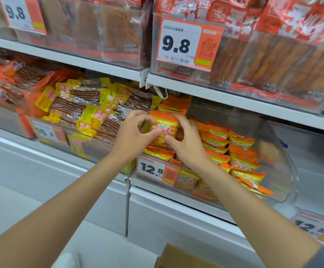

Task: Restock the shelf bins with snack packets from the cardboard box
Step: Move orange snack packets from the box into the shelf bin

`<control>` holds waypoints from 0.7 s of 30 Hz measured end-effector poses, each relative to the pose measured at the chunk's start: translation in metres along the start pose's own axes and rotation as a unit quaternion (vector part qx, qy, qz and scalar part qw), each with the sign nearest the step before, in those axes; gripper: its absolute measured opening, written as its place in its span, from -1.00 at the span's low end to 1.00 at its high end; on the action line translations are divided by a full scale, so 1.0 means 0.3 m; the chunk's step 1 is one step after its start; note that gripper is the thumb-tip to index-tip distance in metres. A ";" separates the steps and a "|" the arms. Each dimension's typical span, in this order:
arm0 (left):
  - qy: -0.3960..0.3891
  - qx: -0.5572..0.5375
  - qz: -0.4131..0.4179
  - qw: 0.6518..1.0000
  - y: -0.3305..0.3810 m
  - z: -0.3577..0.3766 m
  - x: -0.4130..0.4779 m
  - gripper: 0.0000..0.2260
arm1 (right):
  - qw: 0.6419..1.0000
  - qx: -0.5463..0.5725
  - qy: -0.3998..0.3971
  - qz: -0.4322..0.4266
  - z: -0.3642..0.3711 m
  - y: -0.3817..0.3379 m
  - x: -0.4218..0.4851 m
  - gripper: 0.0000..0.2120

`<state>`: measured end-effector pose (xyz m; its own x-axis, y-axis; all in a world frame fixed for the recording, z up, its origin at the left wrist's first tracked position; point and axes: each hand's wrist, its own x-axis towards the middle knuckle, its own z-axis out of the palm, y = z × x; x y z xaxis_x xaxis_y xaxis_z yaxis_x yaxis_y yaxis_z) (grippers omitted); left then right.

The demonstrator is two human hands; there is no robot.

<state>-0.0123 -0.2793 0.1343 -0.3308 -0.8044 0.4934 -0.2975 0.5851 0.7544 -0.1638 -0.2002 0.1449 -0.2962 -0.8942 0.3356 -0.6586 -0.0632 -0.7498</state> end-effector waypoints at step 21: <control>-0.025 0.040 -0.011 0.999 -0.003 -0.010 -0.021 -0.59 | 0.998 -0.045 0.042 0.014 0.022 -0.017 -0.014 -0.32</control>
<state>-0.0073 -0.2752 0.1317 -0.3665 -0.8120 0.4543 -0.3753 0.5758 0.7263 -0.1546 -0.1991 0.1435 -0.3709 -0.8541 0.3647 -0.7070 0.0050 -0.7072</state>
